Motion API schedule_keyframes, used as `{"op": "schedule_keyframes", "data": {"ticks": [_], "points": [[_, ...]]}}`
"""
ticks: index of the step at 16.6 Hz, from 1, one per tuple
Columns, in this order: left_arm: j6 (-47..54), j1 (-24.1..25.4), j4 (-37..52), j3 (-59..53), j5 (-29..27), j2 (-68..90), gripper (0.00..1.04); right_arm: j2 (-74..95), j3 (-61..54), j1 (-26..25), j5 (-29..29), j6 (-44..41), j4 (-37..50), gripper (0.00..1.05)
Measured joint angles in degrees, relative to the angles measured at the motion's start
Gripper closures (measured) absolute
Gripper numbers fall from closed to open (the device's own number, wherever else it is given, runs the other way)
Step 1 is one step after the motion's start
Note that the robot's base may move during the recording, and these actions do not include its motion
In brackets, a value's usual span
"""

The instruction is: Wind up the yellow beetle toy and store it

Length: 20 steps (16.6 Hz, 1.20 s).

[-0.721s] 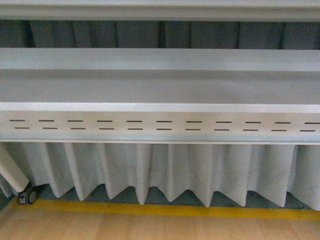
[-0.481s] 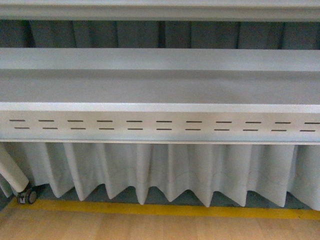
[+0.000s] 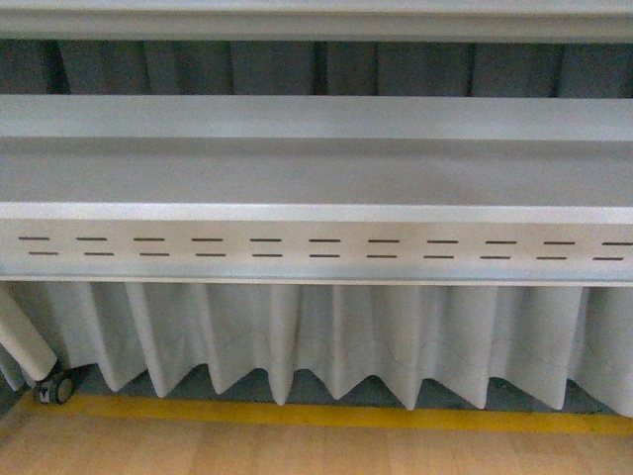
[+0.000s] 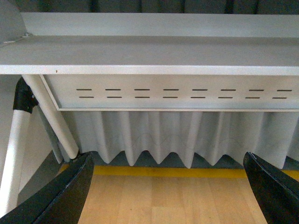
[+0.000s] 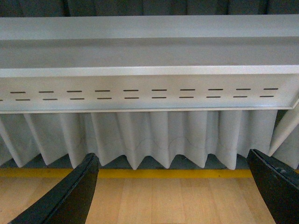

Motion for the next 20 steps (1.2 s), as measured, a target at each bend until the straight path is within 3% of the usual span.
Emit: {"op": "schedule_keyframes", "data": {"ticks": [20], "points": [[0.00,0.00,0.02,0.00,-0.04,0.00,0.07,0.02,0.00,0.00,-0.04,0.00,0.04,0.07]]}}
